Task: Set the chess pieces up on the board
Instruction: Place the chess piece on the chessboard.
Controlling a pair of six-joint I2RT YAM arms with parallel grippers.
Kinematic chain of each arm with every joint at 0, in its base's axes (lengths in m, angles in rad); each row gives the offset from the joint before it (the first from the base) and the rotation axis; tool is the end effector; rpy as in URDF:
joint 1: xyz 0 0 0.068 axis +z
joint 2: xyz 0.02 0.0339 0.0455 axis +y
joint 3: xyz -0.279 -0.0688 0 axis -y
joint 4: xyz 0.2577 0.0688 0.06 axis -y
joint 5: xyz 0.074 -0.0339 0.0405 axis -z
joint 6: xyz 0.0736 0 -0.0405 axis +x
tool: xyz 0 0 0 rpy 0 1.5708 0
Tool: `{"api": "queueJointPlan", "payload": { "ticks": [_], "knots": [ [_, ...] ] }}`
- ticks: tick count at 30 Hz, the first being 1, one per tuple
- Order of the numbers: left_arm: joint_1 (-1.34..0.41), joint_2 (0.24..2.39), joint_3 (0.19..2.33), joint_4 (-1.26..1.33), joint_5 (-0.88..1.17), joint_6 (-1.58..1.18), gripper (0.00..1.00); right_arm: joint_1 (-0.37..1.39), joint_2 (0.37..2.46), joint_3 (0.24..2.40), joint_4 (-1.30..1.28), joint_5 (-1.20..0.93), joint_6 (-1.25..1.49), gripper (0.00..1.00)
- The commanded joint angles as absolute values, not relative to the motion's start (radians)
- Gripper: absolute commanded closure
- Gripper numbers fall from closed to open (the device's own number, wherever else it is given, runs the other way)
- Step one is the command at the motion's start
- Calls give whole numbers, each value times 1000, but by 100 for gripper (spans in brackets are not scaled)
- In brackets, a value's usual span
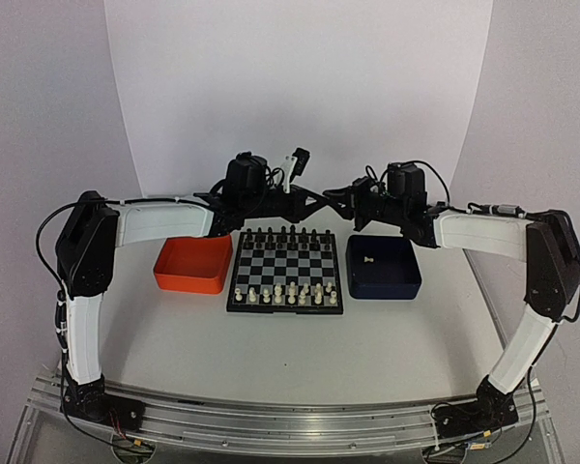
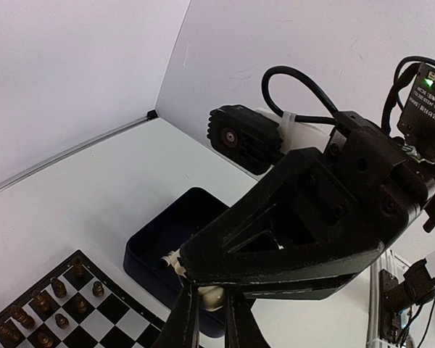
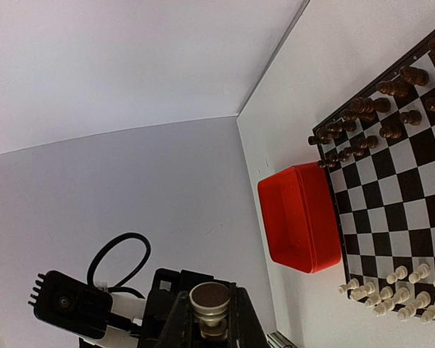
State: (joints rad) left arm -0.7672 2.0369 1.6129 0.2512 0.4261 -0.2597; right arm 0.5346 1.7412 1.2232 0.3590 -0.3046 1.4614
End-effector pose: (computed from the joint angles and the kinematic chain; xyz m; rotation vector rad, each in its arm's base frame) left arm 0.3704 -0.3994 0.2872 0.7836 1.6923 -1.1033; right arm 0.3874 0.2550 0.2902 0.6756 1.9513 1.6371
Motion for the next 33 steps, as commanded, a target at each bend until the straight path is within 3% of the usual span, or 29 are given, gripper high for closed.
{"api": "queueJointPlan", "payload": {
  "ticks": [1,7,10,14,18,21,27,33],
  "knots": [
    [-779,2019,1666,313,438,-301,100,546,1745,1230,373,-342,1444,100],
    [-779,1989,1620,320,395,-340,100,546,1734,1213,373,-330,1440,96],
    [-779,1967,1599,309,364,-362,100,547,1724,1204,372,-324,1433,86],
    [-779,1945,1596,259,357,-373,100,546,1713,1197,371,-315,1420,66],
    [-779,1923,1591,208,362,-386,100,545,1706,1195,372,-315,1402,34],
    [-779,1912,1594,127,361,-392,100,541,1693,1196,371,-308,1380,21],
    [-779,1864,1623,-153,317,-394,100,507,1657,1187,331,-299,1317,17],
    [-757,1831,1723,-542,264,-426,100,441,1573,1154,107,-252,1128,15]
  ]
}}
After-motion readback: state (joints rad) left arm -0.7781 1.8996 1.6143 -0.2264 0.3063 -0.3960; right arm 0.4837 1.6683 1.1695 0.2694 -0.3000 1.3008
